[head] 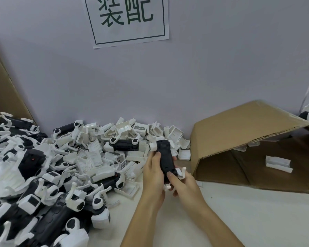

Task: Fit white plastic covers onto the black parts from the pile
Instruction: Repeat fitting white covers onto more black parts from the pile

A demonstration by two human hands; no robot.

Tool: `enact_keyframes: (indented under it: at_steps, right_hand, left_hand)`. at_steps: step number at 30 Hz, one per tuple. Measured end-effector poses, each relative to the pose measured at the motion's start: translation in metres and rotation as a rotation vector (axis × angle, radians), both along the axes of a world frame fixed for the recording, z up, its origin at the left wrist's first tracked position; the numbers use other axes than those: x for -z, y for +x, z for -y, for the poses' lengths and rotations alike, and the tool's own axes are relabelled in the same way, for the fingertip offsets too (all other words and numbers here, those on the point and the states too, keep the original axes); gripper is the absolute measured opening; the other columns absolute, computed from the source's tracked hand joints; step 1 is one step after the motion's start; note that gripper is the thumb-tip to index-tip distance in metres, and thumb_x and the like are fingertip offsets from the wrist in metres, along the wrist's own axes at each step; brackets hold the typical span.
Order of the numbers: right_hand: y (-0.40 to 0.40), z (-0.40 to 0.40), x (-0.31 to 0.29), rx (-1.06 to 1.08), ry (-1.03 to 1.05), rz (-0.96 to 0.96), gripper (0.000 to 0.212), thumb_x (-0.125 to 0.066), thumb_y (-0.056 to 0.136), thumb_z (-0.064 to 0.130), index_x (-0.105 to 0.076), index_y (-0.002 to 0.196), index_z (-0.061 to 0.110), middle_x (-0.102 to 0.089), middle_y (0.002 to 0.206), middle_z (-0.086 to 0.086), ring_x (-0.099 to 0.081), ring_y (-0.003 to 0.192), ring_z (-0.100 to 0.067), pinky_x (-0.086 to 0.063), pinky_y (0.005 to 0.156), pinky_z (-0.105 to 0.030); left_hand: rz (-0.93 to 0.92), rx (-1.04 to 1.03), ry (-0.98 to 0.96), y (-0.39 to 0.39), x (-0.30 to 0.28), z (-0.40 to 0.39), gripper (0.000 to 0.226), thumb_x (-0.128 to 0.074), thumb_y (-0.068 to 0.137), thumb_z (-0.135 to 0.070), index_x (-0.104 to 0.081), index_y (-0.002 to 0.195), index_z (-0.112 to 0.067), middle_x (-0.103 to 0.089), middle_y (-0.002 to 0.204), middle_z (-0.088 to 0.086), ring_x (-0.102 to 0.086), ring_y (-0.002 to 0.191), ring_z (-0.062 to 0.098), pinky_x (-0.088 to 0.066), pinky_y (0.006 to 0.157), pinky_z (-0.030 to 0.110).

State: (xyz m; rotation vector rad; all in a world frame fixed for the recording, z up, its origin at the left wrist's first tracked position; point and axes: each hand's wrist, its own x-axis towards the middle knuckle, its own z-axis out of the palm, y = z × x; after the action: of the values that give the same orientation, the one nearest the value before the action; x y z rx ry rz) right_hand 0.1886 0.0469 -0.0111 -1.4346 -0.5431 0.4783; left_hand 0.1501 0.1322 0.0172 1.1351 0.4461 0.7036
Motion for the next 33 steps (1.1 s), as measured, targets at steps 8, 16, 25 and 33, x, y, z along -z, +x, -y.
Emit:
enact_keyframes:
  at_steps: [8, 16, 25, 33]
  right_hand:
    - [0.0063, -0.0013, 0.0057, -0.037, 0.038, -0.043, 0.028, -0.055, 0.098, 0.007, -0.065, 0.100, 0.033, -0.057, 0.057, 0.017, -0.049, 0.054, -0.002, -0.041, 0.056, -0.020]
    - [0.0042, -0.0005, 0.0056, -0.019, 0.032, -0.037, 0.033, -0.051, 0.096, 0.003, -0.064, 0.097, 0.033, -0.058, 0.065, 0.008, -0.051, 0.055, -0.002, -0.045, 0.058, -0.023]
    - [0.0006, 0.0003, 0.0023, -0.011, 0.030, 0.013, 0.026, -0.052, 0.102, 0.014, -0.059, 0.108, 0.038, -0.063, 0.060, 0.017, -0.054, 0.055, 0.003, -0.047, 0.055, -0.016]
    - [0.0032, -0.0011, 0.0038, -0.030, 0.014, -0.012, 0.035, -0.051, 0.100, 0.008, -0.058, 0.105, 0.042, -0.060, 0.070, 0.010, -0.053, 0.060, -0.002, -0.047, 0.062, -0.022]
  left_hand:
    - [0.000, -0.004, 0.011, 0.0005, -0.0007, 0.0052, 0.033, -0.040, 0.105, -0.026, -0.071, 0.094, -0.026, -0.075, 0.087, 0.013, -0.068, 0.069, 0.025, -0.051, 0.056, 0.031]
    - [0.008, 0.007, 0.019, -0.0008, 0.0001, 0.0039, 0.028, -0.041, 0.105, -0.026, -0.068, 0.103, -0.021, -0.074, 0.084, 0.011, -0.071, 0.072, 0.022, -0.049, 0.049, 0.027]
    - [0.030, -0.013, 0.067, -0.0018, 0.0008, 0.0046, 0.037, -0.042, 0.105, -0.024, -0.073, 0.085, -0.034, -0.073, 0.082, 0.008, -0.067, 0.066, 0.017, -0.049, 0.052, 0.026]
    - [0.028, 0.013, -0.058, 0.0009, 0.0039, 0.0013, 0.029, -0.042, 0.104, -0.028, -0.067, 0.111, -0.015, -0.073, 0.087, 0.012, -0.069, 0.065, 0.020, -0.052, 0.051, 0.028]
